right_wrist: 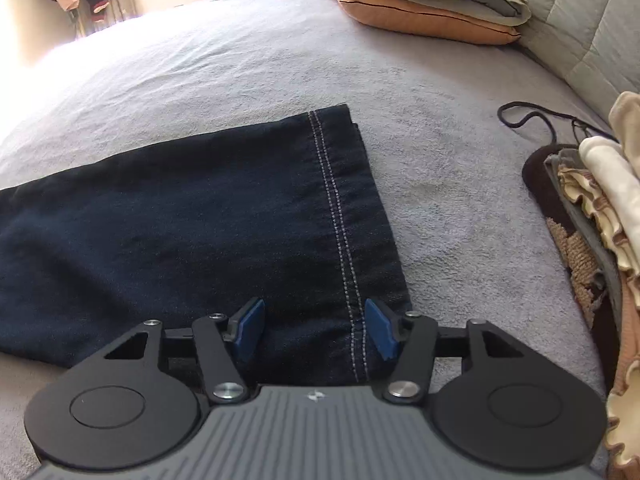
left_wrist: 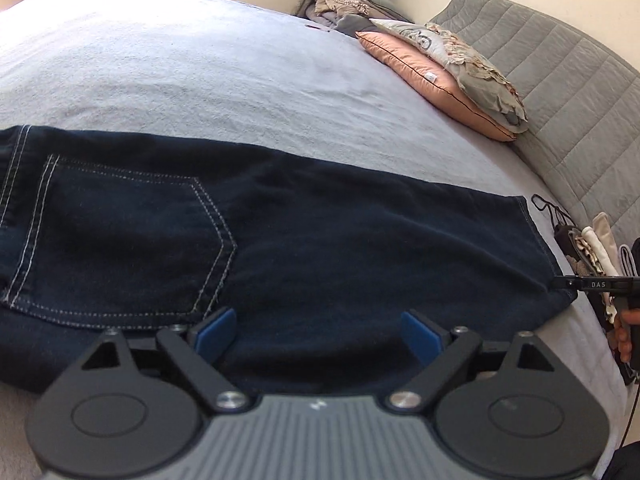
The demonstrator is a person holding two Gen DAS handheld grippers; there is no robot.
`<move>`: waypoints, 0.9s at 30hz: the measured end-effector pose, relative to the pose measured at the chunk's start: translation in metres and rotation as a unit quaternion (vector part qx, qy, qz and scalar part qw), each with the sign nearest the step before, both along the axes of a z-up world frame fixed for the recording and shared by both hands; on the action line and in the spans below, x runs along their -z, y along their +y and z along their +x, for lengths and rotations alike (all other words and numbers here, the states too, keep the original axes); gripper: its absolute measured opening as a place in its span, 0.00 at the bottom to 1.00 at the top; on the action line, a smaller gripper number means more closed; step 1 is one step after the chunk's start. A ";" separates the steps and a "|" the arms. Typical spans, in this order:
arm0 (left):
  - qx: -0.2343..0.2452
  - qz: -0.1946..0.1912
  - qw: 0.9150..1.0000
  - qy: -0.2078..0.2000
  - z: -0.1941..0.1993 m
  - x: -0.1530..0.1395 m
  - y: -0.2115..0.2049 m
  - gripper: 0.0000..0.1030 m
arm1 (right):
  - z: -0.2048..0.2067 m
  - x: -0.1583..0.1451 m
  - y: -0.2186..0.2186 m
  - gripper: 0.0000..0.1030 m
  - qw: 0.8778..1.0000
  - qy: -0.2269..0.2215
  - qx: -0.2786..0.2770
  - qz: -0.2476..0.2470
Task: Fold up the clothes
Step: 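Position the open right gripper at the hem corner of the jeans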
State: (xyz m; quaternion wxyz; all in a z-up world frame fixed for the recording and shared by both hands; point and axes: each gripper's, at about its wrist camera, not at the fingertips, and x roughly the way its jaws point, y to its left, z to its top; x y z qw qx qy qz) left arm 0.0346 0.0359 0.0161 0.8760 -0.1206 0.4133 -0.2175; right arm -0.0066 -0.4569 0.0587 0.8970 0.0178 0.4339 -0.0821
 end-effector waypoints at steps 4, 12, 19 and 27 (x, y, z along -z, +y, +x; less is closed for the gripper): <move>-0.022 -0.008 1.000 -0.010 -0.004 -0.009 0.003 0.90 | 0.004 -0.004 0.015 0.60 0.998 -0.033 -0.042 0.015; -0.004 0.052 0.999 -0.009 -0.007 -0.006 -0.012 0.93 | 0.021 0.002 0.056 0.71 0.996 -0.012 -0.082 -0.022; 0.020 0.033 0.999 -0.021 -0.015 -0.008 -0.027 0.94 | 0.050 0.005 0.113 0.71 0.989 -0.050 -0.121 0.068; 0.065 0.052 0.996 -0.018 -0.022 0.003 -0.043 0.97 | 0.098 0.032 0.113 1.00 0.996 -0.050 -0.071 -0.011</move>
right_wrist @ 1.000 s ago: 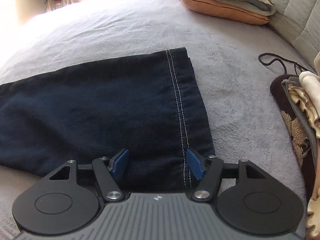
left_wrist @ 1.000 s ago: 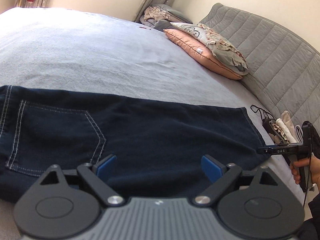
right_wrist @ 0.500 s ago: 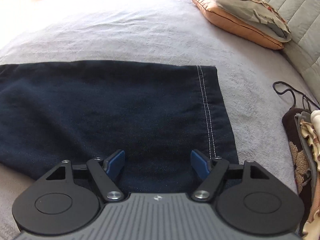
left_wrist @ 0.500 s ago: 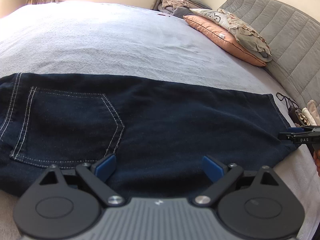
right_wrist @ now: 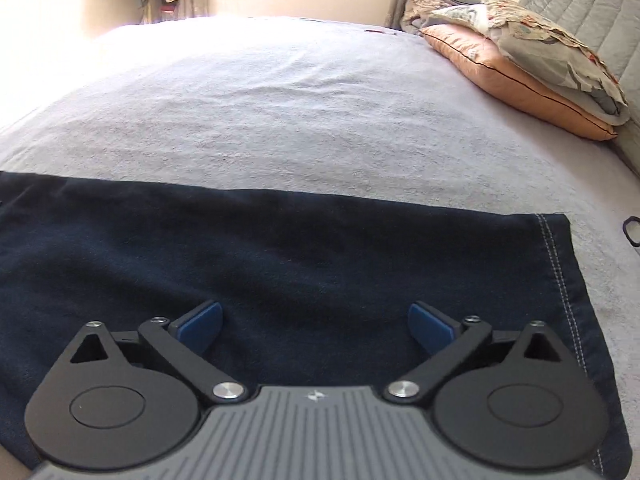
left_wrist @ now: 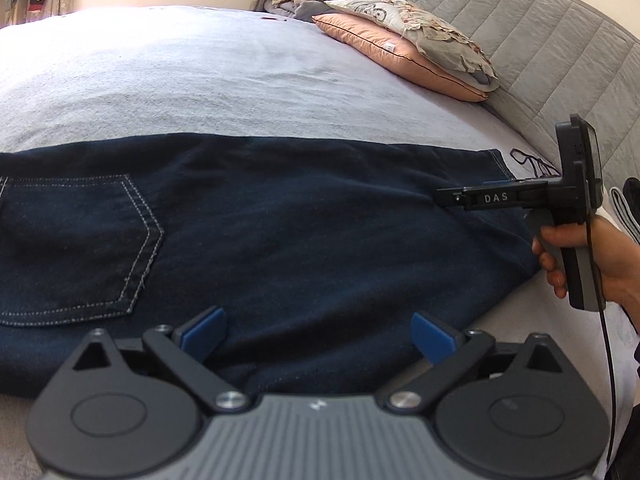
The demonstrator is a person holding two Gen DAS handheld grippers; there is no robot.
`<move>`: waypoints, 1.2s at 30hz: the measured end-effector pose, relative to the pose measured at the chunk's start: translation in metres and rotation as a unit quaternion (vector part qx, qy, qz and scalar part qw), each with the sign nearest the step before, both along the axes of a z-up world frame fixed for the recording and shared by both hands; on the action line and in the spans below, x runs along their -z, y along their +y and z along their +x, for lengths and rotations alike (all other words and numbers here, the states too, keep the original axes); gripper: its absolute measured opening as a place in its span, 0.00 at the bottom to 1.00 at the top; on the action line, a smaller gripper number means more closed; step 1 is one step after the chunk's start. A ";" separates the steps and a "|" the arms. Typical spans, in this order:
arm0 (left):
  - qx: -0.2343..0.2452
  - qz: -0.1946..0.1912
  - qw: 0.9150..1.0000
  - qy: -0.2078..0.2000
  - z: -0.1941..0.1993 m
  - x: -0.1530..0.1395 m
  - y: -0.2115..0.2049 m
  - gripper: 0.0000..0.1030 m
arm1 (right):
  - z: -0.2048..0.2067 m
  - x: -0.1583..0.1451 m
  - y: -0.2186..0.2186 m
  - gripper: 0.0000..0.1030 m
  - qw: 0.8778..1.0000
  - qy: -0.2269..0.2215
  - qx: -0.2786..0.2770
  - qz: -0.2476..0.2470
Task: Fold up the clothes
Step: 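Position the open right gripper at the hem corner of the jeans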
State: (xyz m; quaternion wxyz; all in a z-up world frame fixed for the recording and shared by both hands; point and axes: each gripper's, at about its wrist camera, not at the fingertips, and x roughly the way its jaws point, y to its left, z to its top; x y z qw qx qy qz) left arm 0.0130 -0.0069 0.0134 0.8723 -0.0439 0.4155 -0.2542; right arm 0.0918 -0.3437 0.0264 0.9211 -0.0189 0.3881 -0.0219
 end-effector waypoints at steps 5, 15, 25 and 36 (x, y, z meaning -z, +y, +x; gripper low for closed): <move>0.000 -0.001 1.000 0.005 0.002 0.000 0.001 0.98 | 0.012 0.004 -0.076 0.99 0.996 -0.012 0.093 0.014; -0.008 0.004 1.000 0.007 0.004 -0.003 0.000 0.98 | -0.002 -0.010 -0.107 0.85 0.983 -0.029 0.180 0.030; -0.066 0.061 0.996 -0.001 0.012 -0.007 0.010 0.97 | -0.016 -0.034 0.043 0.92 0.988 -0.018 -0.143 0.063; -0.041 0.098 0.994 -0.013 0.008 -0.003 0.003 0.99 | -0.004 0.002 0.039 0.99 0.989 0.018 -0.143 0.020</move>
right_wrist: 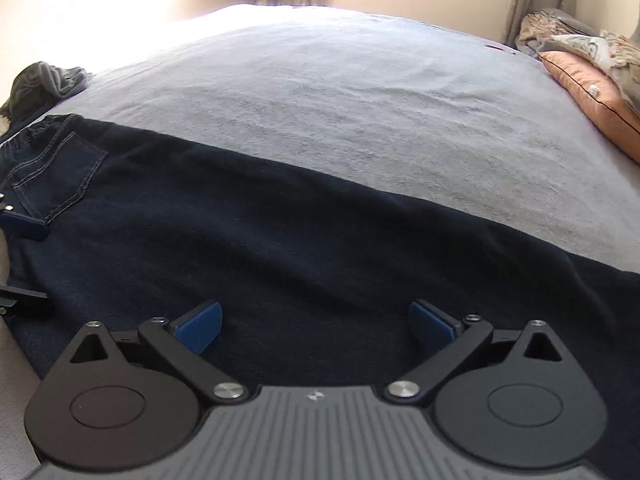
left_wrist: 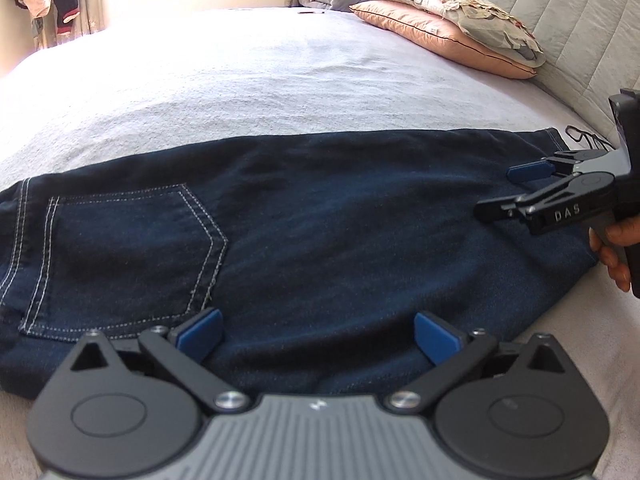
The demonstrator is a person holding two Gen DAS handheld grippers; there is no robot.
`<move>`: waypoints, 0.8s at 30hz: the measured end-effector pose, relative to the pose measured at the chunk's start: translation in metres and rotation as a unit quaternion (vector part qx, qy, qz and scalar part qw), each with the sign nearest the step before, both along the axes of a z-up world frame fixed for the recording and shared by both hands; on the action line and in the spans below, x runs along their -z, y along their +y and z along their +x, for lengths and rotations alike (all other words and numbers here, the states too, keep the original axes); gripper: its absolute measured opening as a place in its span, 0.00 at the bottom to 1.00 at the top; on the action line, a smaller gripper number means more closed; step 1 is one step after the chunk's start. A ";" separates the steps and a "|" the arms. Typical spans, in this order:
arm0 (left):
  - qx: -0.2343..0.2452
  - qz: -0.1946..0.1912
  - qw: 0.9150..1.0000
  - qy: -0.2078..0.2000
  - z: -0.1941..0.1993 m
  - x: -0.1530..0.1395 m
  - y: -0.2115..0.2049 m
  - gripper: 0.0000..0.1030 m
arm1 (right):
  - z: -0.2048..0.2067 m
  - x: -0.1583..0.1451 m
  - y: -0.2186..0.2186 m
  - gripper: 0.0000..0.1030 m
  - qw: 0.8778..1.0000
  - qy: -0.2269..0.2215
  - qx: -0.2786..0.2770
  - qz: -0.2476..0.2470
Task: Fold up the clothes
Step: 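Position the open right gripper at the hem corner of the jeans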
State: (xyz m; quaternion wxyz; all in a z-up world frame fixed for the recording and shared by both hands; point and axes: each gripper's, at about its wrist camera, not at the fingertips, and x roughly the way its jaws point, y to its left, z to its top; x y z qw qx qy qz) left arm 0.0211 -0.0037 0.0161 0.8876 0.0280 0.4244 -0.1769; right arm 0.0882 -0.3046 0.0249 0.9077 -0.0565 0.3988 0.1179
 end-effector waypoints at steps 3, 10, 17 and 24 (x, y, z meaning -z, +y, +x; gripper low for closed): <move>0.002 -0.002 1.000 0.001 0.001 0.000 0.000 0.99 | 0.004 0.003 -0.052 1.00 0.993 -0.005 0.114 -0.018; -0.003 -0.026 1.000 0.011 0.004 -0.002 0.008 0.99 | -0.010 -0.005 -0.113 1.00 0.966 0.005 0.249 -0.075; -0.009 -0.078 0.997 -0.010 0.001 -0.018 0.018 0.99 | -0.044 -0.049 -0.125 0.94 0.965 -0.061 0.256 0.017; 0.022 -0.051 0.998 0.011 0.002 -0.004 0.000 0.99 | -0.051 -0.024 -0.116 0.94 0.978 0.024 0.206 -0.032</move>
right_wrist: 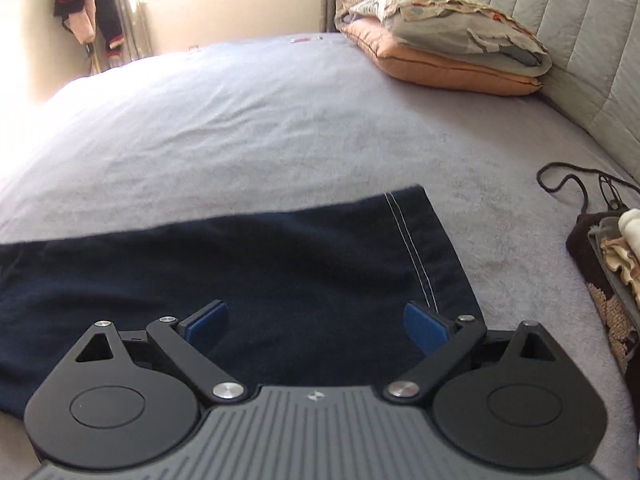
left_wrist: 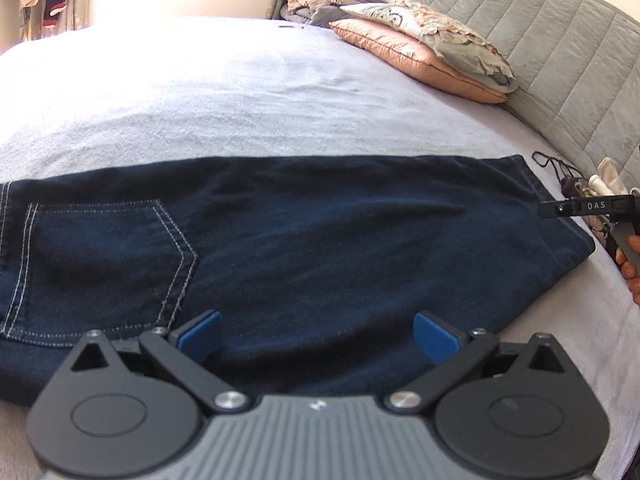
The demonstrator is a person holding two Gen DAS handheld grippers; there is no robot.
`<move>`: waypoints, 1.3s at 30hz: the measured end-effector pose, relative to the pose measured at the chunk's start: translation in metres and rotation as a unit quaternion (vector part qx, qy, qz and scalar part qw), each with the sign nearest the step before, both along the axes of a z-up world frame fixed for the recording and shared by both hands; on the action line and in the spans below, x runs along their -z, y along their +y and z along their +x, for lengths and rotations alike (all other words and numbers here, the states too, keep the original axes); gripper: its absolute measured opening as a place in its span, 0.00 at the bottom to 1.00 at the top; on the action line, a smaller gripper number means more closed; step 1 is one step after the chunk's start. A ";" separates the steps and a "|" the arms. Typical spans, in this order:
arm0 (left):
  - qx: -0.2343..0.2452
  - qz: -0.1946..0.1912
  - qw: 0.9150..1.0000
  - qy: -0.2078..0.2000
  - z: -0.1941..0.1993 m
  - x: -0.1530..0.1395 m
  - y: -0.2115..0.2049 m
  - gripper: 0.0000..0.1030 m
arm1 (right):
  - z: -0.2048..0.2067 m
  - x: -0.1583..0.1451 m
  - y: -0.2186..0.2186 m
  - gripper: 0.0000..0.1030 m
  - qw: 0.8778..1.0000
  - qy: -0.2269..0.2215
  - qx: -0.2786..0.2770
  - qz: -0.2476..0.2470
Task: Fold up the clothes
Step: 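Position the open right gripper at the hem corner of the jeans, then grasp the leg hem with the right gripper and lift it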
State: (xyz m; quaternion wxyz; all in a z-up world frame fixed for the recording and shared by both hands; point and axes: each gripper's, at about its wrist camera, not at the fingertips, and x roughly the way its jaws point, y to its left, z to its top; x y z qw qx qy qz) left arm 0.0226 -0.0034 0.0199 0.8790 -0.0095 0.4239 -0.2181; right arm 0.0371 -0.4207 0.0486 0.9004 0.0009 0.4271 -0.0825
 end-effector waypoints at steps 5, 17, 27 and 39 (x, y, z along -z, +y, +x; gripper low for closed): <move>0.005 0.015 1.000 -0.007 -0.002 -0.001 0.001 0.99 | -0.035 0.011 -0.058 0.98 0.993 0.011 0.118 0.018; -0.015 -0.001 1.000 -0.001 0.001 -0.001 0.003 0.99 | -0.094 0.028 -0.097 0.91 0.932 -0.076 0.227 0.272; -0.020 -0.008 1.000 -0.003 0.000 -0.003 0.006 0.99 | -0.086 0.014 -0.083 0.31 0.935 -0.113 0.230 0.247; -0.048 -0.039 0.998 0.005 0.005 -0.006 0.020 0.99 | -0.079 -0.070 0.105 0.25 0.955 -0.246 -0.140 -0.090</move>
